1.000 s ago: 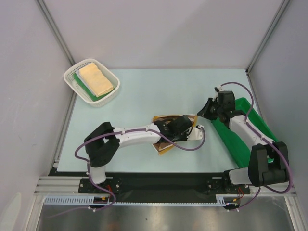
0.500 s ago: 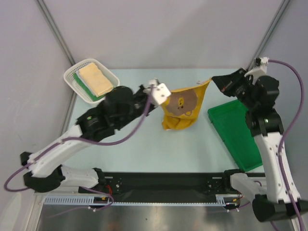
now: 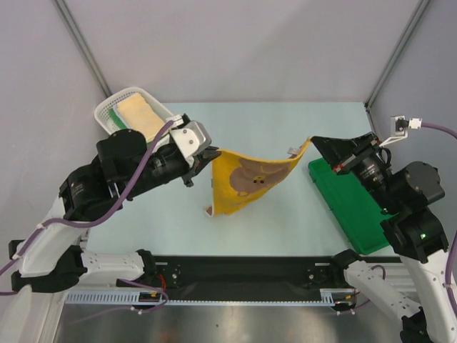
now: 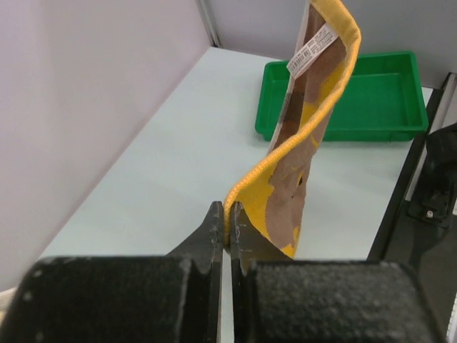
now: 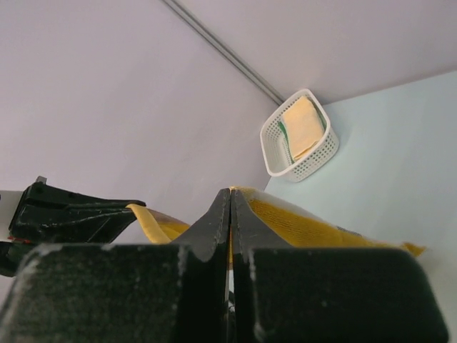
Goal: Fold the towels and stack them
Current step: Flatten out the crumpled towel
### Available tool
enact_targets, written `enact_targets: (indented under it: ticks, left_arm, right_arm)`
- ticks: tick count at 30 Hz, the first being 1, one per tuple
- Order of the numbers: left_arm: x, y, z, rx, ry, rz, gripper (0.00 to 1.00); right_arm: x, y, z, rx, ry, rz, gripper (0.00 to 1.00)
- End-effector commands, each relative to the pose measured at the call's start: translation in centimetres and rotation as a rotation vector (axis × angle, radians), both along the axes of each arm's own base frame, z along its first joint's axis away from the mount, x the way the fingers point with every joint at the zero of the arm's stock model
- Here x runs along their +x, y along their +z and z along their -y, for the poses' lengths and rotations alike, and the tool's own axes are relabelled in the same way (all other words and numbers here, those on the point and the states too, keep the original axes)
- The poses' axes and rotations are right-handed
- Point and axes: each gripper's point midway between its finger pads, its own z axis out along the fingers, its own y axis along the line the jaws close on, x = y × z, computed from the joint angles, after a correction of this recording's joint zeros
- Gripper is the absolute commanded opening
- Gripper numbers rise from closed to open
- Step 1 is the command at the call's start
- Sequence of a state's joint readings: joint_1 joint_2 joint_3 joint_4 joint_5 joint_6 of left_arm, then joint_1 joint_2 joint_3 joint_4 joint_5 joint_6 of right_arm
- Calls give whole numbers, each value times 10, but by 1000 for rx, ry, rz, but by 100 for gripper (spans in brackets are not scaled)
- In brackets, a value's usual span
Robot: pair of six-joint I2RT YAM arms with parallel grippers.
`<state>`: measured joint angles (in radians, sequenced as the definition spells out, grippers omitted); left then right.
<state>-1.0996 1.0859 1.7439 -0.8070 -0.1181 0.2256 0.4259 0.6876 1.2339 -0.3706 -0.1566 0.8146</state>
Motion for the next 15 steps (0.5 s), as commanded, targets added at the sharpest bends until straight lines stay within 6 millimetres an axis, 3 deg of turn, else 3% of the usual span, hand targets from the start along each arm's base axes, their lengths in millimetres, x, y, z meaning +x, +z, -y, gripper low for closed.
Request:
enact_targets:
  ticks: [1, 3, 4, 5, 6, 7, 8, 9, 10, 11, 12, 13, 14, 15]
  left_arm:
    - [-5, 17, 4, -33, -20, -23, 0]
    - [13, 14, 8, 9, 34, -5, 0]
    - [36, 10, 0, 29, 100, -12, 0]
    - [48, 4, 2, 39, 103, -34, 0]
    - [72, -6, 7, 49, 131, -65, 0]
    - [106, -12, -12, 38, 211, -94, 0]
    - [121, -16, -12, 31, 210, -111, 0]
    - [148, -23, -9, 37, 245, -105, 0]
    - [172, -26, -22, 39, 303, -100, 0]
    - [189, -31, -25, 40, 318, -102, 0]
    - [217, -39, -20, 35, 324, -116, 0]
    - [243, -45, -37, 28, 375, -132, 0]
    - [261, -53, -42, 20, 393, -151, 0]
    - [291, -70, -39, 18, 401, -168, 0]
  right_arm:
    - [7, 34, 14, 74, -93, 47, 0]
    - [20, 39, 23, 76, -173, 51, 0]
    - [40, 27, 23, 26, -219, 12, 0]
    - [49, 34, 27, 15, -262, 19, 0]
    - [67, 29, 30, -11, -323, -4, 0]
    - [82, 28, 30, -51, -351, 4, 0]
    - [114, 19, 17, -94, -354, -30, 0]
    - [133, 15, 12, -115, -343, -31, 0]
    - [150, 19, 5, -114, -329, -10, 0]
    - [193, -15, -10, -155, -313, -85, 0]
    - [209, -12, -14, -154, -291, -68, 0]
    - [232, -16, -21, -161, -279, -54, 0]
    - [249, -24, -28, -174, -252, -57, 0]
    - [283, -51, -44, -198, -194, -90, 0]
